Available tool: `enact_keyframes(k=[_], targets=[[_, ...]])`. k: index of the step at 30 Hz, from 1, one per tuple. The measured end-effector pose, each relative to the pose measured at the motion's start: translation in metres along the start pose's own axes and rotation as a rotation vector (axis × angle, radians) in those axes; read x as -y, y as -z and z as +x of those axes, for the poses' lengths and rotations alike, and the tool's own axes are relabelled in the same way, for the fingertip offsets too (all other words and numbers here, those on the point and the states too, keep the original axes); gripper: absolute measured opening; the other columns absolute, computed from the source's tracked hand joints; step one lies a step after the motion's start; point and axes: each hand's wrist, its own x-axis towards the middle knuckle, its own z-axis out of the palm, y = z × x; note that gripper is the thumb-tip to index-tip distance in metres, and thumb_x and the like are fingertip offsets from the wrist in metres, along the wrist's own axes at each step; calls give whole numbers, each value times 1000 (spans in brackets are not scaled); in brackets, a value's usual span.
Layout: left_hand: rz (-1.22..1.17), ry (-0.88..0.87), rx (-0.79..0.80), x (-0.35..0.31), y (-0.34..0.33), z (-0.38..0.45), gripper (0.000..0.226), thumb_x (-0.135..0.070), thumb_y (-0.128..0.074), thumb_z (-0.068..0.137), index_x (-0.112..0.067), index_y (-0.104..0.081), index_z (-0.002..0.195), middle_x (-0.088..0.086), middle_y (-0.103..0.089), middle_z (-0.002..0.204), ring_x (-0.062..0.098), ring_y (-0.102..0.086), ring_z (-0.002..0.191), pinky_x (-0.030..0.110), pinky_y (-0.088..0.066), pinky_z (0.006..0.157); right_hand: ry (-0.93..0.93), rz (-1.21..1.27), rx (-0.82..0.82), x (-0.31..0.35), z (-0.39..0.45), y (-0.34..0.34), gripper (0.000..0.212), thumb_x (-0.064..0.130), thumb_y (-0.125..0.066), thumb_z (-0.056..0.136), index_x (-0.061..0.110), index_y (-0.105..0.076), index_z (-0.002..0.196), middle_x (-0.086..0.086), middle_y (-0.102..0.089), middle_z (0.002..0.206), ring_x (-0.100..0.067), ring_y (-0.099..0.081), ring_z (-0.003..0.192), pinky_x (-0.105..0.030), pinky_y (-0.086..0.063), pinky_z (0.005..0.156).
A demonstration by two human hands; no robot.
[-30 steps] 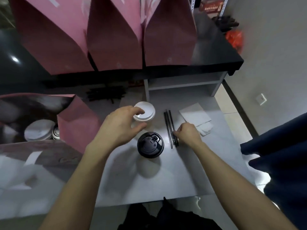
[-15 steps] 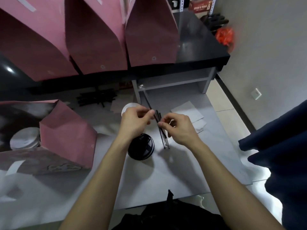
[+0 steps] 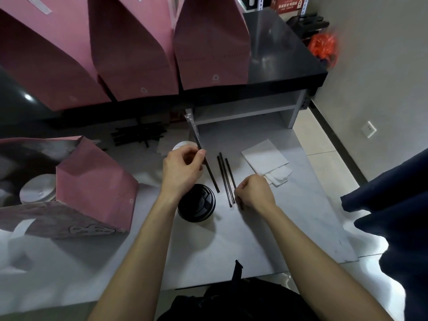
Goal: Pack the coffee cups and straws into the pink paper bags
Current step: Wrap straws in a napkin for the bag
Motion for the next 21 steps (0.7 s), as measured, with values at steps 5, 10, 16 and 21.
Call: enact_keyframes(k=[5, 10, 16, 21], targets=[[10, -32, 9, -1, -8, 3, 15, -28, -75, 103, -19, -80, 91, -11, -76, 79, 8, -77, 70, 11, -51, 65, -59, 412, -58, -7, 0, 28, 10, 13, -77, 83, 10, -80, 75, -1, -73, 60, -24, -67, 52, -39, -62, 61], [7, -57, 67, -10, -26, 7, 13, -25, -75, 103, -18, -81, 93, -18, -76, 78, 10, -79, 70, 19, -57, 66, 220, 770, -31, 17, -14, 64, 11, 11, -83, 93, 5, -77, 86, -2, -54, 51, -16, -45, 39, -23, -40, 43], [-109, -52, 186, -18, -44, 6, 10, -25, -74, 104, -17, -79, 103, 4, -82, 87, 19, -82, 79, 24, -55, 65, 324, 718, -25, 35, -24, 72, 15, 15, -79, 98, 6, -75, 87, -5, -60, 51, -19, -50, 40, -26, -44, 50], [-28, -81, 182, -17, -55, 9, 17, -30, -77, 102, -15, -78, 96, 7, -80, 85, 28, -78, 86, 43, -62, 75, 423, 657, -10, 28, -22, 70, 15, 27, -80, 97, 21, -75, 83, -5, -66, 54, -21, -57, 40, -26, -46, 51]])
